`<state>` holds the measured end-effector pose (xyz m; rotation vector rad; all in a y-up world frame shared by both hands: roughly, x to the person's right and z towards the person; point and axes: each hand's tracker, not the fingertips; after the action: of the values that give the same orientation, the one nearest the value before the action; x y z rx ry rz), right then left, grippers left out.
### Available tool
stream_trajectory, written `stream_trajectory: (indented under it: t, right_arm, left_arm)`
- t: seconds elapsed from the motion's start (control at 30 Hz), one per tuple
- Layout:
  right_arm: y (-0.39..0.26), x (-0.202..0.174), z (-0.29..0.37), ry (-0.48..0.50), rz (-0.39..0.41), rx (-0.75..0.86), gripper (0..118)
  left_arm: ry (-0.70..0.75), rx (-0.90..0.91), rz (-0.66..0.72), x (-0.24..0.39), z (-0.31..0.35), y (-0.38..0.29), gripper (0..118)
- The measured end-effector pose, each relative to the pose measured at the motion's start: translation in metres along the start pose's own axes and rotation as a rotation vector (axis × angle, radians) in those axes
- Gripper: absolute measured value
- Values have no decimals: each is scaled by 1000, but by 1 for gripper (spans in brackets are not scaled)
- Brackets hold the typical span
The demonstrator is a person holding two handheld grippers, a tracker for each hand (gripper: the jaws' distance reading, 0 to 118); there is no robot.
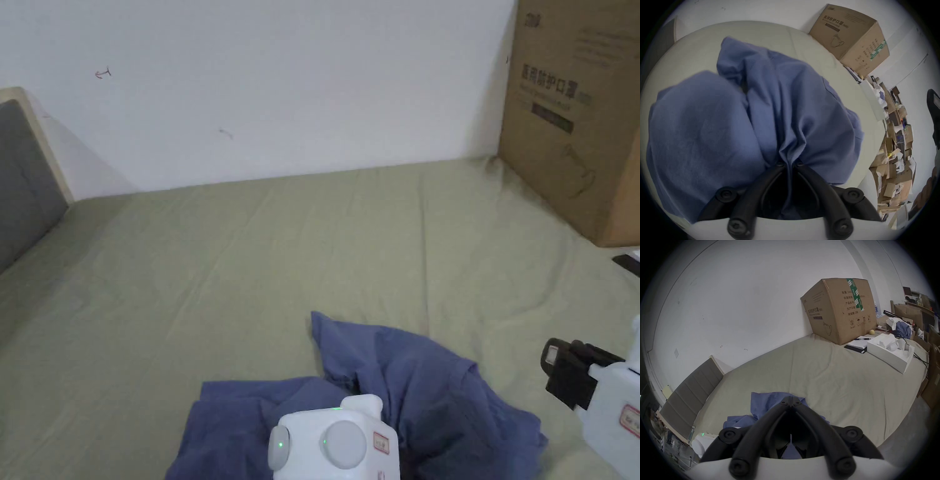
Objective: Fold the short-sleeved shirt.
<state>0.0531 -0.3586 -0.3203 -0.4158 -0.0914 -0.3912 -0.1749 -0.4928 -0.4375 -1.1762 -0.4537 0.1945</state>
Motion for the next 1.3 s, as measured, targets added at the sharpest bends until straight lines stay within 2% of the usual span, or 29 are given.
stream_trajectory:
  t: [0.07,0.13,0.2,0.23,0.27,0.3,0.37,0.47,0.5,0.53,0.57,0.6,0.63,0.67,0.7,0.8,0.9,0.97,1.0,1.1,1.23,1.3]
  right_arm:
    - [0,3,-2,-5,-8,-2,0]
    - [0,6,-7,-9,-16,-9,0]
    - [-2,6,-9,-5,-17,-18,0]
    - [-2,5,-10,-2,-13,-24,0]
    - [-3,6,-13,-1,-7,-29,0]
    - [-4,5,-15,0,1,-34,0]
    - [-5,1,-19,11,17,-48,0]
    - [-10,-7,-28,26,37,-70,0]
    - [-12,-10,-32,34,45,-80,0]
    - [-16,-15,-35,45,53,-94,0]
    - [-19,-20,-40,53,63,-109,0]
    - [-22,-23,-43,58,74,-122,0]
    - [-25,-28,-47,66,88,-136,0]
    - [-29,-34,-49,70,100,-144,0]
    - [-31,-39,-51,63,110,-141,0]
    - [-34,-50,-56,61,133,-136,0]
    - [-30,-56,-64,59,144,-137,0]
    - [-28,-59,-71,54,165,-147,0]
    - [-28,-61,-74,49,175,-151,0]
    - [-29,-64,-82,43,185,-162,0]
    - [-34,-69,-93,41,189,-196,0]
    - [-38,-71,-98,35,199,-216,0]
  left_arm:
    - [-26,7,13,-2,7,5,11]
    - [-11,-4,-16,-1,12,7,38]
    - [-5,10,-27,-3,23,7,42]
    - [-10,29,-16,-4,31,8,51]
    - [-26,79,17,-7,41,8,64]
    - [-47,116,38,-12,52,9,83]
    - [-76,170,83,-26,78,10,102]
    - [-41,225,112,-51,113,11,101]
    - [-4,247,114,-62,120,10,96]
    - [50,263,120,-73,129,8,83]
    - [113,269,122,-84,134,6,60]
    - [175,275,126,-93,136,4,22]
    - [245,274,141,-106,135,1,3]
    - [292,262,165,-119,134,-1,0]
    - [310,277,207,-132,135,-5,0]
    - [188,296,327,-170,139,-10,0]
    - [296,283,309,-189,134,6,0]
    - [300,274,306,-201,131,28,0]
    - [300,265,300,-206,129,38,13]
    - [353,266,250,-211,118,75,89]
    - [298,227,210,-215,94,119,93]
    - [333,139,189,-214,74,133,93]
